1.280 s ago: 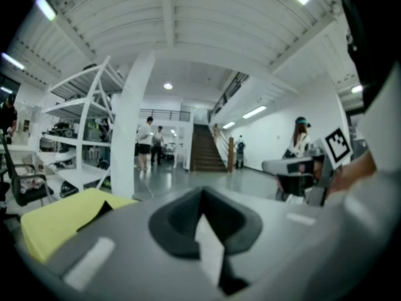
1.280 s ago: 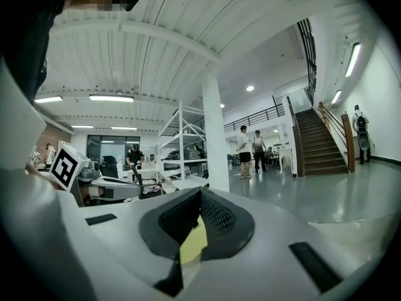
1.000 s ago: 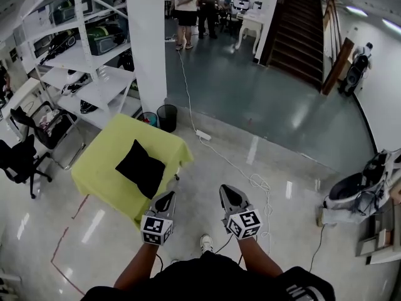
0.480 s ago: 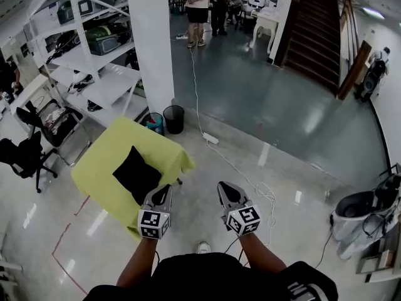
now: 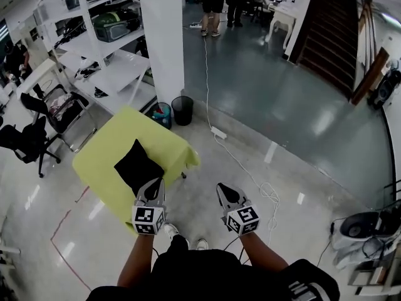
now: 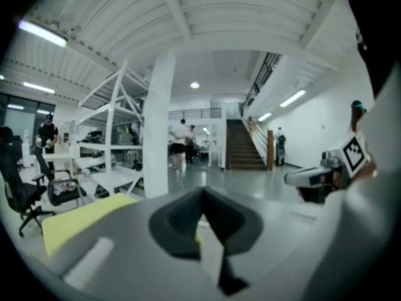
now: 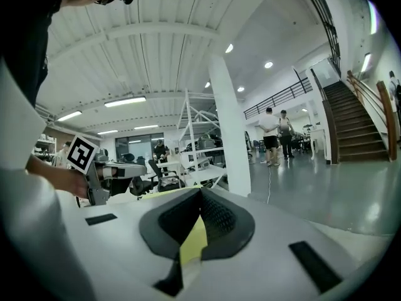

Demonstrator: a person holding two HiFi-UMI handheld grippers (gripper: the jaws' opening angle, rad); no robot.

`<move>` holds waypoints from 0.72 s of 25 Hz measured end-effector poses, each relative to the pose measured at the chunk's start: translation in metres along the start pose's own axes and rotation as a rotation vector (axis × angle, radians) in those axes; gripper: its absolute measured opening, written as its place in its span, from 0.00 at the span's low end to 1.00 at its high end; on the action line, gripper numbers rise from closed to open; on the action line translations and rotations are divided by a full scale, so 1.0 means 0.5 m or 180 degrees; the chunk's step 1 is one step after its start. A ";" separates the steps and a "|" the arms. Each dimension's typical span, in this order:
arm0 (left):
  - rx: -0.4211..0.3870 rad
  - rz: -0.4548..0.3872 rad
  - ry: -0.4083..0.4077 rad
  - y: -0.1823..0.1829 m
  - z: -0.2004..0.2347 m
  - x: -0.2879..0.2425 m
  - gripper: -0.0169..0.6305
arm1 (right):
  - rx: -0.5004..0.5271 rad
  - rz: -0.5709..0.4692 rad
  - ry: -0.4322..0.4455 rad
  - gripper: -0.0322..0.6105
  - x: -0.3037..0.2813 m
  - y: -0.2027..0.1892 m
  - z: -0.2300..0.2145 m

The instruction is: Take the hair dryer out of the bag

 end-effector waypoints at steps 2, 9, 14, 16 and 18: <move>0.0055 0.0050 0.0027 -0.011 0.024 -0.005 0.04 | -0.0016 -0.0020 0.0022 0.06 -0.038 0.004 0.002; -0.0007 0.0124 -0.0080 -0.018 0.073 -0.044 0.04 | 0.0065 -0.0113 0.0158 0.06 -0.183 0.055 0.021; -0.0205 0.0009 -0.0162 -0.006 0.154 -0.083 0.04 | 0.0209 -0.0154 0.0302 0.06 -0.301 0.089 0.072; -0.0162 -0.0031 -0.0127 -0.002 0.190 -0.097 0.04 | 0.0271 -0.0210 0.0329 0.06 -0.343 0.110 0.074; -0.0050 -0.0084 -0.0113 0.013 0.212 -0.110 0.04 | 0.0334 -0.0259 0.0376 0.06 -0.379 0.131 0.070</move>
Point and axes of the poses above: the fingertips, and each gripper's own axes: x backward along the fingers, z to its left, y out of its top, the point moved 6 cm from there along x, backward along the fingers, and after that the axes turned 6 degrees about x, right-handed, at the moved point
